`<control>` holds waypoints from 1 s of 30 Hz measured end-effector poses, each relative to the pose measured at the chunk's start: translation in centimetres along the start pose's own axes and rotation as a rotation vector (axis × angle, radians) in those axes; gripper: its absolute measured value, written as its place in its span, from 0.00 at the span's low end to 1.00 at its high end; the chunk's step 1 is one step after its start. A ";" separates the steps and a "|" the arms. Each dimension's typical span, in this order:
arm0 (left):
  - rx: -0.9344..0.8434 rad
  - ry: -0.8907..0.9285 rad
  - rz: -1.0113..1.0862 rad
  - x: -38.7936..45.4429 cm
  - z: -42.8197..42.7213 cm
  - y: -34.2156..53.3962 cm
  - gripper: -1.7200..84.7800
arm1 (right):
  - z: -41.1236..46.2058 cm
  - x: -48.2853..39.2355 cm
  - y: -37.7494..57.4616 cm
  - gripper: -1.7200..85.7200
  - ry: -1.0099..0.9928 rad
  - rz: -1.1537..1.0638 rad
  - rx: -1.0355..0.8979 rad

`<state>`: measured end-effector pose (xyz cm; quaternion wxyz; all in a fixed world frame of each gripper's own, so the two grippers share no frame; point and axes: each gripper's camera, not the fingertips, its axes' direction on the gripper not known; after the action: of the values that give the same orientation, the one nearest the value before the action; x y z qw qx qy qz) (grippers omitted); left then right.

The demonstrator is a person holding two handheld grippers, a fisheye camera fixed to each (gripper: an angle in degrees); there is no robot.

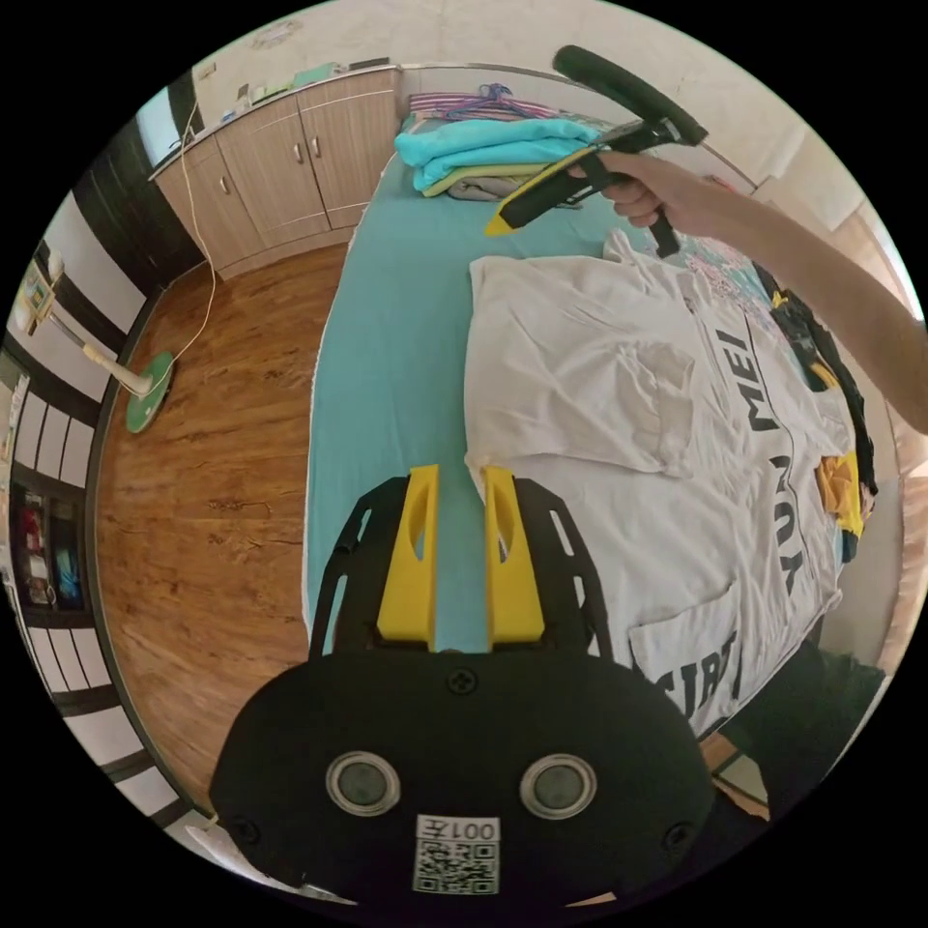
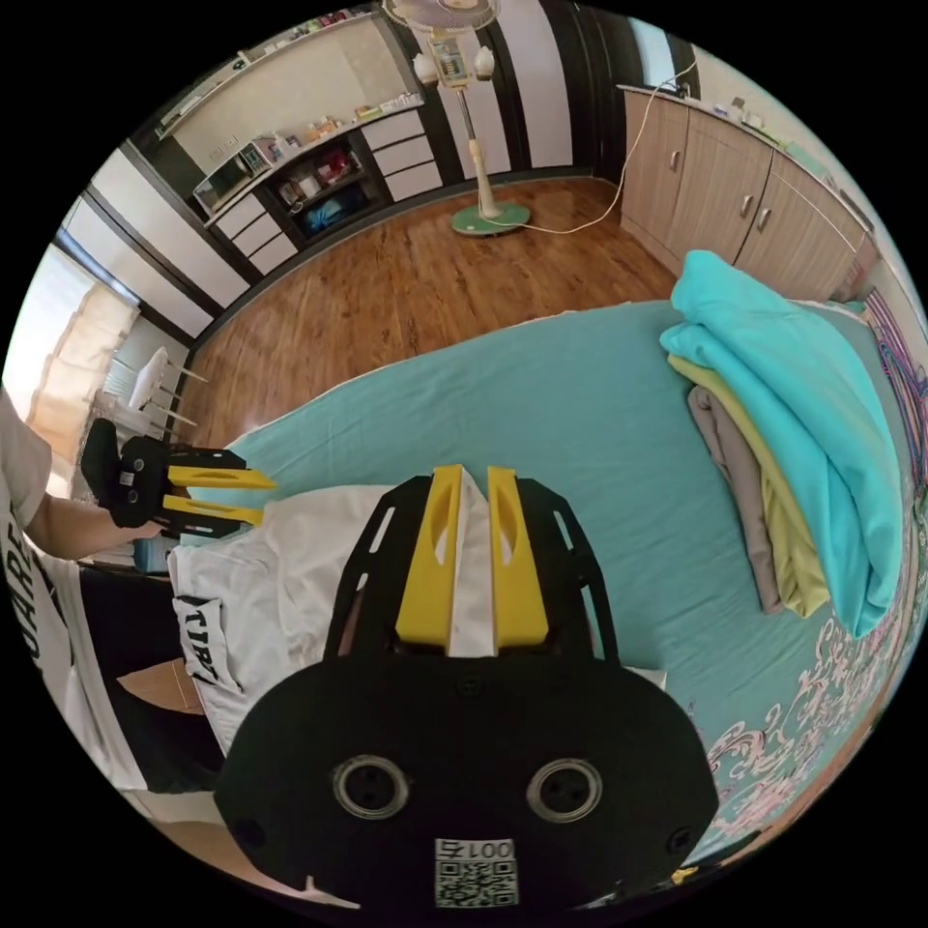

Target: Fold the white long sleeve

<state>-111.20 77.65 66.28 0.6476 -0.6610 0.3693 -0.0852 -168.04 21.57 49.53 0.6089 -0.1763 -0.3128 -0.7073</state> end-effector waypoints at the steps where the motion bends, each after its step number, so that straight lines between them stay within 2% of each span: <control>1: 0.002 -0.013 0.019 0.1 0.2 -0.2 0.05 | 0.7 -0.2 -0.2 0.08 -0.011 -0.008 -0.036; 5: 0.009 -0.043 0.075 0.4 0.5 -0.6 0.02 | 3.7 -1.4 -0.8 0.07 0.018 -0.039 -0.145; 8: 0.025 -0.074 0.092 0.3 0.4 -0.4 0.01 | 3.2 -2.6 -0.3 0.05 0.080 -0.083 -0.098; 15: 0.038 -0.026 -0.033 -2.2 0.9 0.2 0.01 | 3.0 -0.9 1.9 0.04 0.017 0.069 -0.054; 18: 0.057 0.009 -0.126 -3.4 1.4 0.3 0.01 | 3.2 -1.3 2.2 0.04 0.051 0.065 -0.062; 22: 0.055 0.036 -0.134 -4.7 1.2 -0.2 0.02 | 1.7 -1.7 3.5 0.05 0.041 0.028 -0.056; 26: 0.063 0.005 -0.150 -5.9 -0.5 -0.1 0.05 | -2.6 -2.7 7.5 0.06 0.158 0.081 -0.014; 30: 0.070 0.216 -0.186 -6.0 -1.8 -0.1 0.07 | -5.0 -3.9 14.6 0.10 0.163 0.170 -0.043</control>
<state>-116.52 79.83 68.79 0.6161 -0.6565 0.3706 -0.2283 -152.46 20.27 46.65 0.6861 -0.1573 -0.2308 -0.6717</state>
